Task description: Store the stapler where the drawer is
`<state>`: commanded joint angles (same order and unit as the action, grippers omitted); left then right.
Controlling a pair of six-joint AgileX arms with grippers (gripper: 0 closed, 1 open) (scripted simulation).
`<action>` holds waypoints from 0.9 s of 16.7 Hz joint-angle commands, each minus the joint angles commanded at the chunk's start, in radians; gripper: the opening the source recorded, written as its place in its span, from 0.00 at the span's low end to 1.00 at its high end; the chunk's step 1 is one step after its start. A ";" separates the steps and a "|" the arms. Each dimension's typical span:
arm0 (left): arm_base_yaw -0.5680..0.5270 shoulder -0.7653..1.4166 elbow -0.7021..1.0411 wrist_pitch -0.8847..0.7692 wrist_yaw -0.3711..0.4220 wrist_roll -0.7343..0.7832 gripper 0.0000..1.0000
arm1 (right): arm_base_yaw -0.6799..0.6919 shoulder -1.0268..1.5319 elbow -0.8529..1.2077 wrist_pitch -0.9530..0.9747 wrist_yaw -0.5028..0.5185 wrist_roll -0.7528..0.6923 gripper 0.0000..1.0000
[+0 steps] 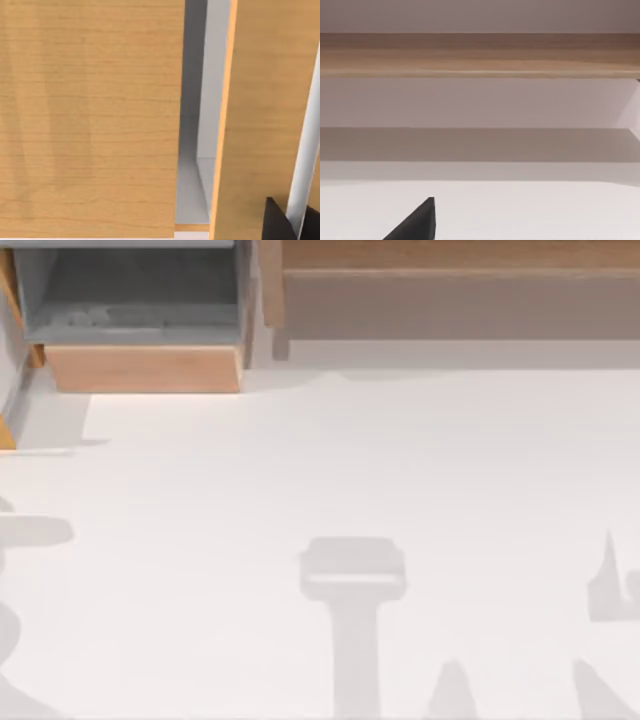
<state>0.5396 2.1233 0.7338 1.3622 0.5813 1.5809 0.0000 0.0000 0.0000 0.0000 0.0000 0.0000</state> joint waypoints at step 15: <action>-0.084 0.109 0.242 -0.136 -0.086 -0.006 0.00 | 0.000 0.000 0.000 0.000 0.000 0.000 1.00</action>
<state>0.4552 2.2327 0.9757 1.2259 0.4950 1.5754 0.0000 0.0000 0.0000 0.0000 0.0000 0.0000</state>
